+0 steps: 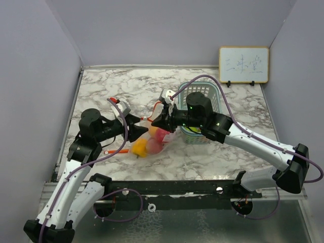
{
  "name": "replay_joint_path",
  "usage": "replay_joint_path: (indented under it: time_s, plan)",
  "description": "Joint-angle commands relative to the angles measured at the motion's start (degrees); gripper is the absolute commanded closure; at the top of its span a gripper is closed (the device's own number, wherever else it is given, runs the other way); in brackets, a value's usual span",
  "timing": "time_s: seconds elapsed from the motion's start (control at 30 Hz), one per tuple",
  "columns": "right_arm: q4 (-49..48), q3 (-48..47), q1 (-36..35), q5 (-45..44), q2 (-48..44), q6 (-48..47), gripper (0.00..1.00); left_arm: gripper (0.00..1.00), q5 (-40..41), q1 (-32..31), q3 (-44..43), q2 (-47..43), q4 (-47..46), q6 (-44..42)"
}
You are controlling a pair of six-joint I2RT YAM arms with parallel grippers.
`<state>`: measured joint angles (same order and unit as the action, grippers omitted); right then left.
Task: Place the food in the zip-top bag and seal the zipper
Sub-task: Zip the zipper food storage bag at the center of the board.
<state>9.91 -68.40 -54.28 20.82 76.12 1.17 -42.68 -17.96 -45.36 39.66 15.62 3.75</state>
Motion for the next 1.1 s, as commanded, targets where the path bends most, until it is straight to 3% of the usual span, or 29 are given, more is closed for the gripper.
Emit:
replay_joint_path:
  time_s: [0.0, 0.37, 0.47, 0.5, 0.77, 0.97, 1.07]
  plan:
    - [-1.12, -2.76, -0.19, 2.45, -0.54, -0.68, 0.99, 0.43, -4.24, 0.20, 2.51, -0.37, -8.00, 3.79]
    - [-1.25, -2.66, -0.17, 3.39, 0.08, -0.33, 0.99, 0.62, -7.08, 0.20, 5.21, -0.14, -15.51, 9.59]
    - [-1.39, -2.58, -0.20, 2.67, -0.02, -0.22, 0.99, 0.95, -12.98, 0.19, 5.58, 1.47, -17.88, 10.54]
    - [-1.39, -2.61, -0.18, 2.39, -0.08, -0.28, 0.99, 1.00, -14.40, 0.13, 5.12, 2.13, -17.17, 10.42]
    - [-0.27, -2.86, -0.17, 0.89, -0.59, -0.75, 0.98, 1.00, -13.48, 0.18, 4.75, 2.50, -12.37, 9.04]
    - [-2.26, -0.25, -0.21, -1.61, -5.69, -6.41, 0.62, 1.00, -5.96, 0.19, 2.19, 0.77, -3.82, 4.62]
    - [-5.40, 0.92, -0.15, 1.40, -7.44, -10.11, 0.58, 1.00, -5.54, 0.13, 0.90, -0.04, -1.23, 3.06]
